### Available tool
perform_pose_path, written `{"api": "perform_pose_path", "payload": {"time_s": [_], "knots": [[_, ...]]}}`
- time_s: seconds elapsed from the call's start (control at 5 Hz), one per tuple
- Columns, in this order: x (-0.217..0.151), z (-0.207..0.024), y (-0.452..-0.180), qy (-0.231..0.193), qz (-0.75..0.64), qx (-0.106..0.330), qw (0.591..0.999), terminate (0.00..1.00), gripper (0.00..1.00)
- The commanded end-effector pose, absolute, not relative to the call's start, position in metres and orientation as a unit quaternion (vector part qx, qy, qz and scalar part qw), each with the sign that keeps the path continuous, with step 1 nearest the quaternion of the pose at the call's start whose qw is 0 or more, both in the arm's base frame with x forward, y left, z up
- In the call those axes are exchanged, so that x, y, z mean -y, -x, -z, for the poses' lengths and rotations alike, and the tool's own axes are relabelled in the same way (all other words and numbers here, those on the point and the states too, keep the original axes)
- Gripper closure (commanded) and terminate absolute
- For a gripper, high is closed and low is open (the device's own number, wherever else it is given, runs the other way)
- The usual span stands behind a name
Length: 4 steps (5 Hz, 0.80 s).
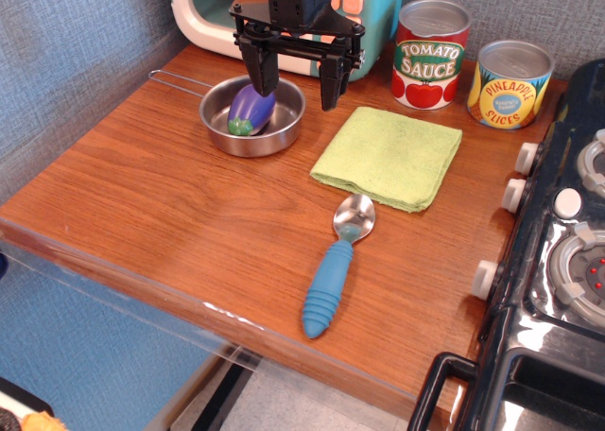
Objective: Move the spoon to the front left corner of the table
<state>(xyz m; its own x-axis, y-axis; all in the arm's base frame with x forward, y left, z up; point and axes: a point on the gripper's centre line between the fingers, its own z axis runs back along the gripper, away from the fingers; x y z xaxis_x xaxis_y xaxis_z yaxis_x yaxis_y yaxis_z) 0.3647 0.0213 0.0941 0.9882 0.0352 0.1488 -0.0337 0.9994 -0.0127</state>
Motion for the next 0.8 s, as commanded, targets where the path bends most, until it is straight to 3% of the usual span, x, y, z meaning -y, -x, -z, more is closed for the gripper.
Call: {"api": "perform_pose_path", "payload": {"time_s": [0.0,0.6], "knots": [[-0.021,-0.094,-0.365,0.005,-0.017,0.075,0.997,0.00,0.00],[0.022,-0.067,-0.291,0.024,0.029,0.078,0.996,0.00,0.00]]}}
